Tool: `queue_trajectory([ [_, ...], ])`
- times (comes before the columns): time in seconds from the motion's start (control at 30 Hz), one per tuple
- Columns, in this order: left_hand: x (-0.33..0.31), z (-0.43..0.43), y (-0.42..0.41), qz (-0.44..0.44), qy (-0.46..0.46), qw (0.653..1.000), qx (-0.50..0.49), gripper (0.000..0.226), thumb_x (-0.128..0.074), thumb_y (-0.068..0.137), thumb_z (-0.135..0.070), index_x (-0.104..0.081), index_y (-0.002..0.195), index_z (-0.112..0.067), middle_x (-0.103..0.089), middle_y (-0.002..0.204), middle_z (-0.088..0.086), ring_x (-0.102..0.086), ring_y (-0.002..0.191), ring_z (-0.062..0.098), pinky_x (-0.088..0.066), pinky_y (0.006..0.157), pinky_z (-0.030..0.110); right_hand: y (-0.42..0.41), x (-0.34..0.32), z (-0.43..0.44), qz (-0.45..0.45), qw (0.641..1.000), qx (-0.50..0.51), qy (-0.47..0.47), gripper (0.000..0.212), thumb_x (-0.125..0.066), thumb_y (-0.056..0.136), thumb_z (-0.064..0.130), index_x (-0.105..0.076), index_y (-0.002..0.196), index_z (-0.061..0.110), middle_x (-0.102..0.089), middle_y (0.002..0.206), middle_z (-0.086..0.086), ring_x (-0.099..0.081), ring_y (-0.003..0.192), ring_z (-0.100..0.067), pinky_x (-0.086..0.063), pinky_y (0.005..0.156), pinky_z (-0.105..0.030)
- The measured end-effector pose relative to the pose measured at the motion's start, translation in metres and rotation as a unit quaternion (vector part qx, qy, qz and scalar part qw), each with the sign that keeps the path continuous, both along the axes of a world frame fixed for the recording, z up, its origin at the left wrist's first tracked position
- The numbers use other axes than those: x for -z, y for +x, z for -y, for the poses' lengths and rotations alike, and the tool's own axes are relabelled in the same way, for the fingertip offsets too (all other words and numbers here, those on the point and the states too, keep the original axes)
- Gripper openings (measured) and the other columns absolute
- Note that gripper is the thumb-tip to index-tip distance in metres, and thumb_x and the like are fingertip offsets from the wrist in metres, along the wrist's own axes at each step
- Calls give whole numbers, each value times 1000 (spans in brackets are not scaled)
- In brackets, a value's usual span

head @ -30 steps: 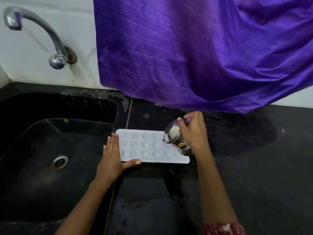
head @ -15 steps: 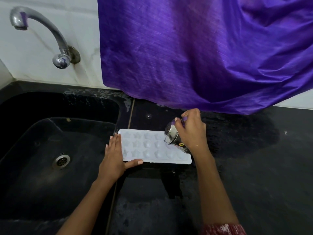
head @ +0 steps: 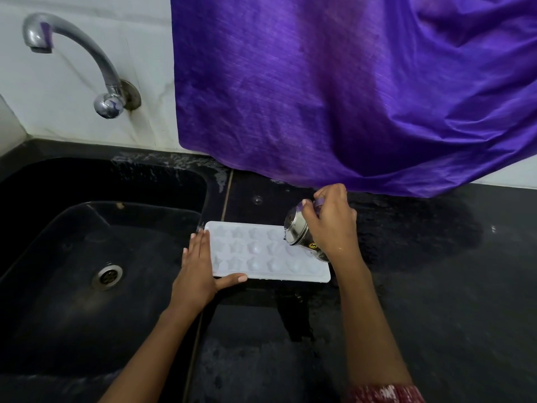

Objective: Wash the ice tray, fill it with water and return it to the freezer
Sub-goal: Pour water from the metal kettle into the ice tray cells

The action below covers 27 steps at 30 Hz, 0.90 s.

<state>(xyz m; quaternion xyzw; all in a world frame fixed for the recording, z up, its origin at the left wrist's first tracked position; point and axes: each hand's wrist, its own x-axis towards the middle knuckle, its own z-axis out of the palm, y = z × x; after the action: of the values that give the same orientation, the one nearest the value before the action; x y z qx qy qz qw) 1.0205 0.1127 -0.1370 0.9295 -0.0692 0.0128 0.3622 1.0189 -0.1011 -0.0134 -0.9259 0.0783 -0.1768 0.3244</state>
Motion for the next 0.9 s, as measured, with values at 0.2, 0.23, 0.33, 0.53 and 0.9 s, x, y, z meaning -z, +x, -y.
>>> queue_trajectory([
  [0.2,-1,0,0,-5,2,1000,-3,130,-58,50,-71,1,149,-10,3,158,2,11,144,12,7,115,31,2,5,1,-17,998,29,53,18,-54,91,24,-42,86,12,-40,98,1,-42,69,-6,-37,100,-48],
  [0.23,-1,0,0,-6,4,1000,-2,130,-59,51,-70,2,149,-9,4,158,2,11,144,12,7,115,31,2,5,1,-16,997,35,68,18,-54,91,23,-42,85,12,-40,97,1,-42,68,-6,-38,99,-49],
  [0.33,0,0,0,-6,7,1000,-1,131,-57,50,-72,2,149,-9,5,158,2,12,144,12,7,114,30,2,3,1,-18,993,40,107,17,-54,91,22,-45,84,9,-40,97,0,-45,80,-12,-41,96,-49],
  [0.53,-2,1,-1,-1,7,1000,-1,130,-59,52,-70,1,149,-8,4,158,3,11,144,12,7,114,30,3,2,-6,-22,995,2,99,17,-54,91,21,-44,84,9,-42,97,-2,-43,84,-12,-42,94,-45],
  [0.9,-2,1,-1,3,22,1000,-2,125,-67,60,-64,0,149,-7,2,158,4,9,144,14,8,114,31,12,3,-22,-41,998,-24,28,19,-53,91,26,-40,87,13,-39,98,1,-47,81,-17,-41,95,-46],
])
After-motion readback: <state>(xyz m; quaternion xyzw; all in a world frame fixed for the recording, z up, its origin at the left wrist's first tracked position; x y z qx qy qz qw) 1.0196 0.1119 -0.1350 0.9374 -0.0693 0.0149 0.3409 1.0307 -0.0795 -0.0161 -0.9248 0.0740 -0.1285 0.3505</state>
